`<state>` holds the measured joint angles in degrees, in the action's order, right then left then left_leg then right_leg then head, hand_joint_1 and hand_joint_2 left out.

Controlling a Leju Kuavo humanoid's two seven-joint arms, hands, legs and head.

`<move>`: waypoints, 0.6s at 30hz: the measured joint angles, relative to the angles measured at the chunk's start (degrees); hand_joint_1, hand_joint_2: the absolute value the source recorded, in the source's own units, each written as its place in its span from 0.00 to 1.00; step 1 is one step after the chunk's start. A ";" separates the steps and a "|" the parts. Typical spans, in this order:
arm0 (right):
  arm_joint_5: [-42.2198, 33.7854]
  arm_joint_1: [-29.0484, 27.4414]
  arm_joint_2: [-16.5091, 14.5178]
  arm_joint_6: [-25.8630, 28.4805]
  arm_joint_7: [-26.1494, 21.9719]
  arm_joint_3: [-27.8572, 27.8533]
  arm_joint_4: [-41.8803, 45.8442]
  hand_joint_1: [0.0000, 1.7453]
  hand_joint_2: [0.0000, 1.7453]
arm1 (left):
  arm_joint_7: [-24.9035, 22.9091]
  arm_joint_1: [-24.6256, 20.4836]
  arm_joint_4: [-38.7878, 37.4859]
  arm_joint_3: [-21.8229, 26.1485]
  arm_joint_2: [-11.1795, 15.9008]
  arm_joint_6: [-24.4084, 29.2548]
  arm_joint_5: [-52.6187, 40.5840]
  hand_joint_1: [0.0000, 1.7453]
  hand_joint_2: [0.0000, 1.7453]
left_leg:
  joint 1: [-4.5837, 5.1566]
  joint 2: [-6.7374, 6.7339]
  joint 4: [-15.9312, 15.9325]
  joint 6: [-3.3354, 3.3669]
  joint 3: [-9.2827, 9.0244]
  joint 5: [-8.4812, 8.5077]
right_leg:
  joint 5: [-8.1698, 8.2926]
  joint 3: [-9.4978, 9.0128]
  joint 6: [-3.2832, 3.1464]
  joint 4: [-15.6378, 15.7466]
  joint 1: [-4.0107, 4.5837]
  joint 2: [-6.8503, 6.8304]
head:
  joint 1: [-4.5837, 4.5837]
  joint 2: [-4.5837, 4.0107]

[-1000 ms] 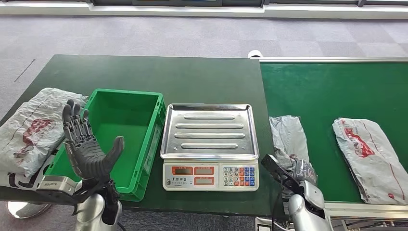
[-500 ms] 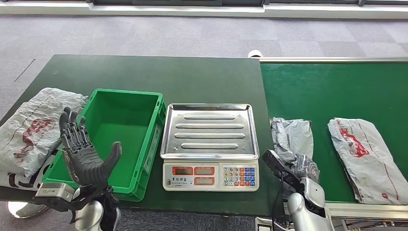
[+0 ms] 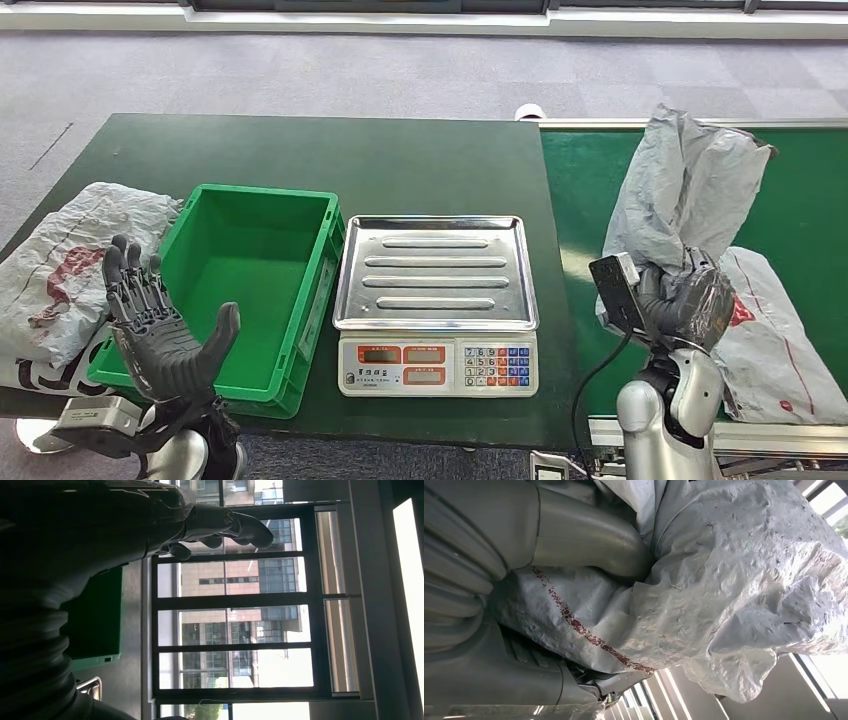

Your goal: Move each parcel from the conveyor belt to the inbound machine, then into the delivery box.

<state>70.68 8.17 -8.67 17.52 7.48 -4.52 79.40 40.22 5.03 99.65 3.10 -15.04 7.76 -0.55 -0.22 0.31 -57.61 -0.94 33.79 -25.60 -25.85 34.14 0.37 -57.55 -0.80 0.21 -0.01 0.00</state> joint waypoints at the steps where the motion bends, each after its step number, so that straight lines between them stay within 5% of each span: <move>1: -0.26 -0.26 -0.12 0.70 -0.67 0.00 0.76 1.00 1.00 | 0.00 0.00 0.03 0.00 0.00 0.04 0.00 0.00 1.00 | 0.00 0.00 0.00 0.00 0.00 0.00 | 0.00 0.00 0.00 0.00 -0.01 0.00 | 0.00 0.00; 11: -5.15 -1.27 -1.75 11.58 -13.32 0.00 8.00 1.00 1.00 | 0.00 -0.10 -0.03 -0.06 0.00 0.72 0.40 0.00 1.00 | 0.00 -0.03 0.00 0.00 -0.04 0.00 | 0.00 0.00 0.00 0.00 -0.01 0.04 | 0.00 0.00; 18: -9.70 1.40 -2.21 8.26 -21.12 4.47 2.78 1.00 1.00 | -0.01 -0.80 -0.92 -0.05 0.00 -1.07 0.93 0.00 1.00 | 0.00 -0.18 0.03 -0.03 -0.08 0.01 | 0.06 0.01 -0.08 0.00 0.01 0.14 | 0.01 0.00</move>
<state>60.98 9.57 -10.88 25.78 -13.64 -0.05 82.18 40.21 4.22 98.73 3.05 -15.04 6.69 0.39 -0.23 0.12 -57.58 -0.96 33.72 -25.58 -25.79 34.15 0.29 -57.56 -0.79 0.35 0.00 0.00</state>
